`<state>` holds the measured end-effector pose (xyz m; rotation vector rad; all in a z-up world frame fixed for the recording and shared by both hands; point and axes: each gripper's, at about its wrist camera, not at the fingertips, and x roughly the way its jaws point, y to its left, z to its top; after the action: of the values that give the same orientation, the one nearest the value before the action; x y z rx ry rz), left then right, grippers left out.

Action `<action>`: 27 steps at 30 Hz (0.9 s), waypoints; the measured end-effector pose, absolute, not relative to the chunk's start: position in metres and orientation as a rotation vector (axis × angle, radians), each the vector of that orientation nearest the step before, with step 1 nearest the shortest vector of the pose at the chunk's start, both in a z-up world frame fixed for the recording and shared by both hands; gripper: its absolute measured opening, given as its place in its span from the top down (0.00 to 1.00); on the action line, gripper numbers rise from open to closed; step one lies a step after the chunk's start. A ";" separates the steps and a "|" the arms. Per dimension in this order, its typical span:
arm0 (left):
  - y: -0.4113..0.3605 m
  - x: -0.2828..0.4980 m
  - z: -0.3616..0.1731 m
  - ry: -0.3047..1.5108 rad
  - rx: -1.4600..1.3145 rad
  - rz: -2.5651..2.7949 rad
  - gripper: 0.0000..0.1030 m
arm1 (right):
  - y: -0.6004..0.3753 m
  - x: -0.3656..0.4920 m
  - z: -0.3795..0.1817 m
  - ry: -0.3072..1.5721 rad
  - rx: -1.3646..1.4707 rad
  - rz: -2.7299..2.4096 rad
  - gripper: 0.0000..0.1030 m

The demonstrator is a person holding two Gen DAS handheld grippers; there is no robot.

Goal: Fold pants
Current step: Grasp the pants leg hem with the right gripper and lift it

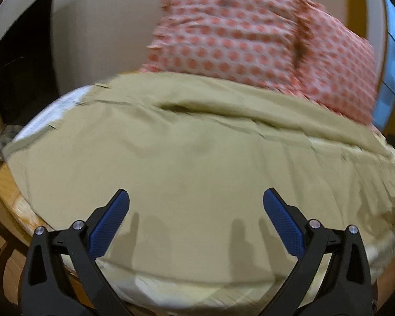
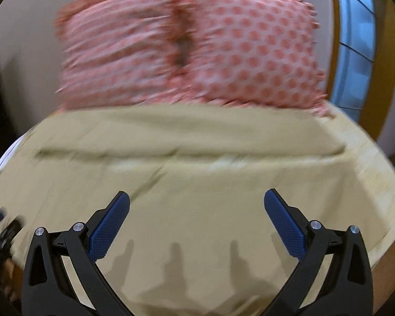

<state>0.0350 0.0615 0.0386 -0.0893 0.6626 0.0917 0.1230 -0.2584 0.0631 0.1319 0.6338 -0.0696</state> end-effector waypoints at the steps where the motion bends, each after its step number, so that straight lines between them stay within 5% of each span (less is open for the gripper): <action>1: 0.066 0.038 0.042 0.655 -0.092 0.107 0.02 | -0.273 0.148 0.070 0.662 0.166 -0.096 0.01; 5: 0.083 0.053 0.057 0.632 -0.104 0.172 0.02 | -0.329 0.246 0.069 0.770 0.272 -0.241 0.01; 9: 0.092 0.060 0.063 0.621 -0.101 0.215 0.02 | -0.400 0.326 0.046 0.856 0.464 -0.439 0.34; 14: 0.098 0.071 0.064 0.616 -0.071 0.261 0.02 | -0.453 0.368 0.013 0.882 0.669 -0.547 0.40; 20: 0.104 0.088 0.054 0.658 -0.079 0.293 0.02 | -0.457 0.394 -0.003 0.888 0.495 -0.657 0.41; 24: 0.102 0.090 0.052 0.663 -0.082 0.283 0.02 | -0.461 0.382 -0.010 0.819 0.480 -0.606 0.78; 27: 0.102 0.088 0.054 0.655 -0.082 0.273 0.02 | -0.484 0.362 -0.016 0.753 0.607 -0.507 0.91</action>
<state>0.0875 0.1016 0.0539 -0.0816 0.6552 0.2733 0.3615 -0.4838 -0.0161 0.6068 0.7532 -0.5065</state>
